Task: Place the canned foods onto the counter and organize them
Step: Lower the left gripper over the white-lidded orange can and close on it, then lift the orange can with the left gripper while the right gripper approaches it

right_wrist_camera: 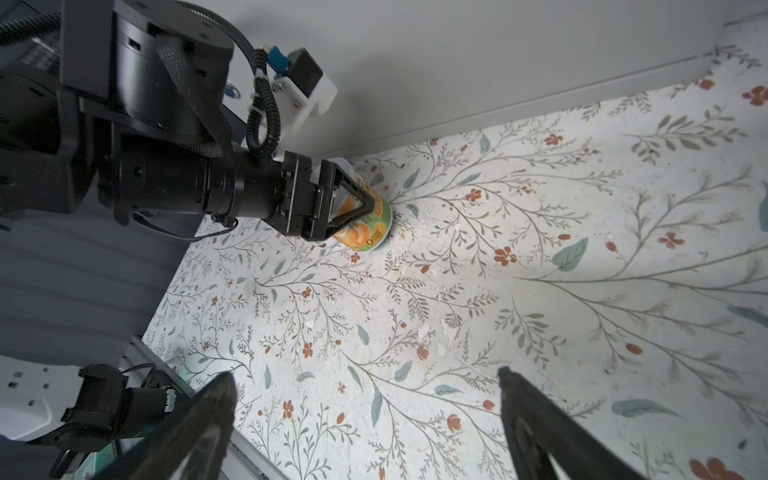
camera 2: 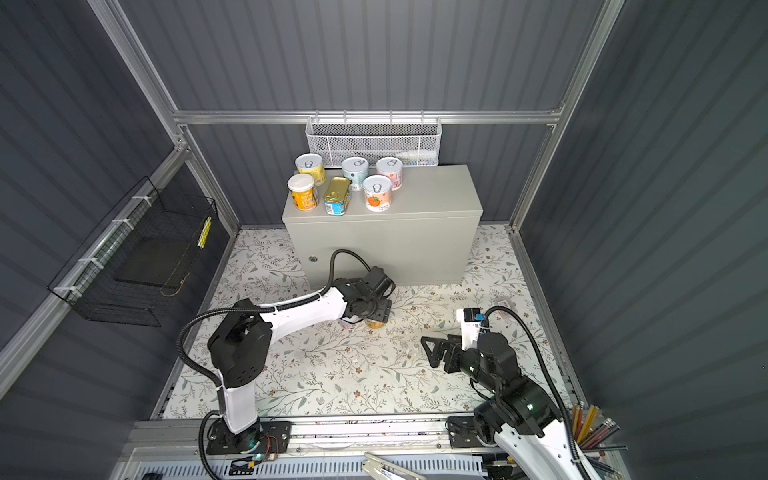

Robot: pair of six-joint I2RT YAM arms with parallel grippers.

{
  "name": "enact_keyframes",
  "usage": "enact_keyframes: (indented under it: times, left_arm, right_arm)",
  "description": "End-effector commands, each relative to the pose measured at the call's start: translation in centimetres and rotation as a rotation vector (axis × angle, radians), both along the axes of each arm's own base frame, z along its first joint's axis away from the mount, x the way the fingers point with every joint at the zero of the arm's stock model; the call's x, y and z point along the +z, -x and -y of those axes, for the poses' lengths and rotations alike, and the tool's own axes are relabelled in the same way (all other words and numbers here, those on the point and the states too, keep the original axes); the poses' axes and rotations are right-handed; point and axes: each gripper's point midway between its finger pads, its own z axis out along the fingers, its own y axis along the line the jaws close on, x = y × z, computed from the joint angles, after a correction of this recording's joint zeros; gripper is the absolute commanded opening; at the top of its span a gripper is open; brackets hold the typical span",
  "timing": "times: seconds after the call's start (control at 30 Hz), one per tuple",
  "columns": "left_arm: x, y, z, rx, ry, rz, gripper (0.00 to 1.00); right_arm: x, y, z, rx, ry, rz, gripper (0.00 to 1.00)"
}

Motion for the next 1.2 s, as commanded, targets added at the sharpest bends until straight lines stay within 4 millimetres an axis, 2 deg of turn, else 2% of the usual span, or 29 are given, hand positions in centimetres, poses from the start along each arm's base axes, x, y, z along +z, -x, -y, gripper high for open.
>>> enact_keyframes:
  times: [0.0, 0.27, 0.6, 0.77, 0.87, 1.0, 1.17]
  left_arm:
    - [4.4, 0.7, 0.9, 0.006, 0.153, 0.047, 0.56]
    - [6.8, 2.7, 0.5, -0.006, 0.239, 0.027, 0.55]
    - [7.6, 3.7, 0.1, -0.028, 0.293, 0.002, 0.54]
    - [8.0, 3.9, 0.2, -0.038, 0.323, -0.029, 0.53]
    - [8.3, 3.9, -0.1, -0.04, 0.324, -0.042, 0.53]
    - [8.7, 3.9, -0.2, -0.055, 0.317, -0.064, 0.53]
    - [9.5, 4.6, 0.6, -0.099, 0.339, -0.115, 0.52]
  right_arm:
    - [0.5, 0.2, -0.1, 0.005, -0.037, 0.035, 0.99]
    - [-0.5, -0.1, -0.3, 0.03, 0.074, -0.058, 0.99]
    - [2.4, -0.5, -1.1, 0.112, 0.167, 0.006, 0.99]
    - [2.4, 0.0, -1.7, 0.15, 0.223, 0.029, 0.99]
    - [1.7, 0.5, -2.3, 0.176, 0.274, 0.031, 0.99]
    - [0.8, 1.6, -4.2, 0.262, 0.295, 0.049, 0.99]
    - [0.6, 2.5, -6.0, 0.355, 0.302, 0.116, 0.99]
